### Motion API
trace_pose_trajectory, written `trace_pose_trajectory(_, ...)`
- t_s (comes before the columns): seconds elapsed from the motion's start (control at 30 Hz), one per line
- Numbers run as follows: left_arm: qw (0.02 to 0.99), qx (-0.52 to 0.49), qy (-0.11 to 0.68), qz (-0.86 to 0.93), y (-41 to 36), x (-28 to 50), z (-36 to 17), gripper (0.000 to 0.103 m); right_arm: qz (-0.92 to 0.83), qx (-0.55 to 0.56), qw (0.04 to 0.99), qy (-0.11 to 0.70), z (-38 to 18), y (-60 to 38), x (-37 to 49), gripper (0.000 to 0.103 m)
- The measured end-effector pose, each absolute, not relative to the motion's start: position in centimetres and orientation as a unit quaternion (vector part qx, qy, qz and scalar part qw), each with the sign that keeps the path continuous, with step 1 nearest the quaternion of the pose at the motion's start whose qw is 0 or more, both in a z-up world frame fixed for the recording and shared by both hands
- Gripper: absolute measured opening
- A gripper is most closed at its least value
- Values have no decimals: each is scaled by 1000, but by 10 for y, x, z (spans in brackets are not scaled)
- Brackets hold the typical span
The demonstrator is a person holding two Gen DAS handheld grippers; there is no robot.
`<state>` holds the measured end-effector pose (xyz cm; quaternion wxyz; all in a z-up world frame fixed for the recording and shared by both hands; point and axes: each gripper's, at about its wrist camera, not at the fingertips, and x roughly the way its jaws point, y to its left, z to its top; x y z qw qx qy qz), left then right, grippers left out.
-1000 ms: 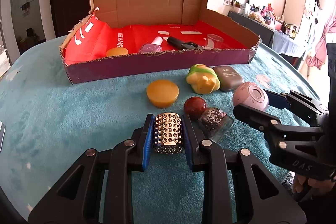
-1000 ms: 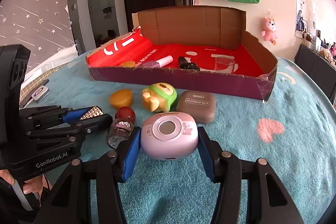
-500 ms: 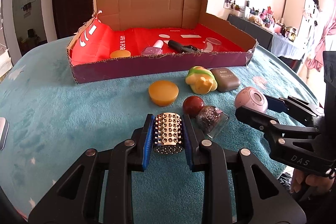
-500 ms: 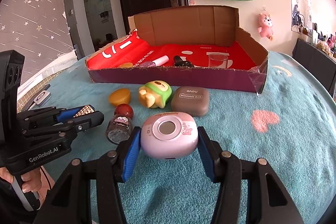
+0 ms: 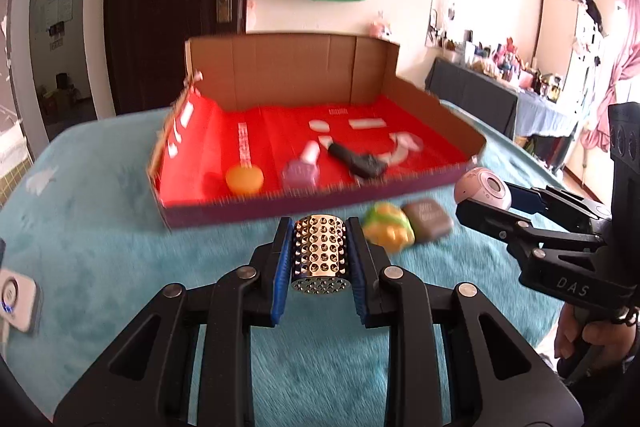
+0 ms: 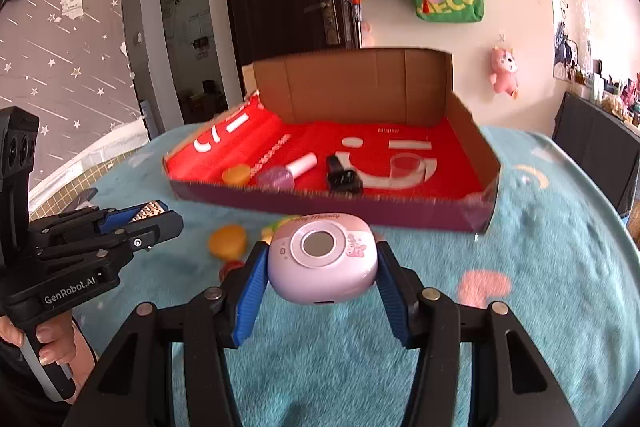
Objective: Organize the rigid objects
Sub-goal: 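Carry the pink device and gold cylinder into the red-lined box with both tools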
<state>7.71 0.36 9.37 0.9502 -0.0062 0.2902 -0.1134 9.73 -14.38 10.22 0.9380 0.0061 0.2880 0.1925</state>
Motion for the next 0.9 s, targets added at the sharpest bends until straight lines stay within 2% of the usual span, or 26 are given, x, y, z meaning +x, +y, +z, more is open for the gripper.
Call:
trace_pose_trajectory(0.2,950,-2,286,-122,13,122,114,24,197,-5,943,269,129,-143,131,55)
trace_pose_trajectory(0.3,942,12,312,-120,14,160,119,24,206,-12,939,277,138,-140,162,55)
trace_pose_trajectory(0.63,905,39,396,-148,4,261,98,24,214,-36,896,388,128,-129,285,55)
trace_pose_trajectory(0.9,887,64,437,-132,-4,290,68,24,203,-43,865,456,103,-124,329,55)
